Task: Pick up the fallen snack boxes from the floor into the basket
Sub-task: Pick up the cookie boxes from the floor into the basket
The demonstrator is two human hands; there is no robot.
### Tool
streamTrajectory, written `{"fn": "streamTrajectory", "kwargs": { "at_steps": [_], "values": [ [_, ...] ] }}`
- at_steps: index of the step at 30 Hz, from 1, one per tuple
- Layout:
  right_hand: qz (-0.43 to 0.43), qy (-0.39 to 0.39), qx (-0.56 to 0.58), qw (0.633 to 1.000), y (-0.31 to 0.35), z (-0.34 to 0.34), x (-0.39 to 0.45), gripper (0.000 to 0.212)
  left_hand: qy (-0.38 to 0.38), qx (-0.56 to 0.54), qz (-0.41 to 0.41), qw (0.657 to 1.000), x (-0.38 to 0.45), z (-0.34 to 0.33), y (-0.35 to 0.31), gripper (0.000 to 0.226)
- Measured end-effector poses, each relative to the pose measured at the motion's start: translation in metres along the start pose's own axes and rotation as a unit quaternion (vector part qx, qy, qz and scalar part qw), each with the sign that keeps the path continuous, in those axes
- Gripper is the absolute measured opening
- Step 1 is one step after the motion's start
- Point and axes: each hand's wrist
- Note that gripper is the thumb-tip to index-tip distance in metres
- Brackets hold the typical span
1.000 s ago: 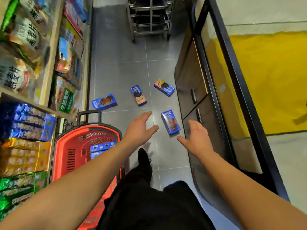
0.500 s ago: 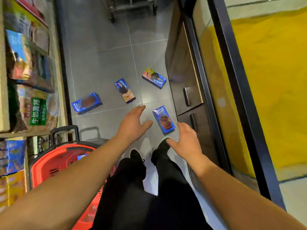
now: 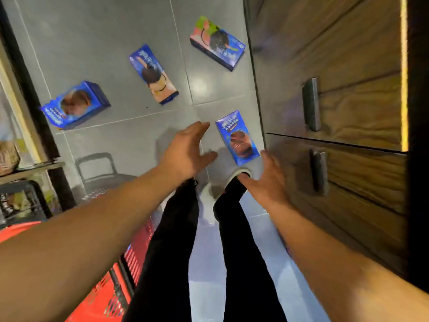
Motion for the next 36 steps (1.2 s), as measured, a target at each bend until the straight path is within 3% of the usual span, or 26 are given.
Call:
{"fn": "streamTrajectory", "kwargs": {
  "at_steps": [10, 18, 24, 29, 34, 36],
  "values": [
    [-0.030, -0.042, -0.029, 0.998, -0.079, -0.120, 0.178, 0.092, 0.071, 0.118, -0.109, 0.984, 0.155, -0.147, 0.105, 0.086],
    [-0.026, -0.071, -0.063, 0.995, -0.120, -0.193, 0.251, 0.131, 0.030, 0.211, -0.157, 0.964, 0.260, -0.220, 0.147, 0.102],
    [0.039, -0.130, -0.158, 0.978, -0.127, -0.211, 0.263, 0.124, 0.044, 0.251, -0.169, 0.952, 0.261, -0.227, 0.160, 0.118],
    [0.138, -0.058, -0.192, 0.970, -0.116, -0.204, 0.267, 0.118, 0.046, 0.349, -0.160, 0.922, 0.251, -0.221, 0.176, 0.128],
    [0.200, -0.025, -0.205, 0.958, -0.087, -0.179, 0.243, 0.114, 0.001, 0.319, -0.134, 0.938, 0.215, -0.187, 0.178, 0.108],
    [0.222, 0.021, -0.226, 0.948, -0.067, -0.160, 0.226, 0.115, 0.023, 0.274, -0.101, 0.956, 0.194, -0.165, 0.175, 0.104]
  ]
}}
Point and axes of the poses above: each hand's wrist, its own x-axis towards the middle knuckle, its own z-axis out of the back of the hand, y = z × x, and after that the axes turned 1 degree about -x, right-handed
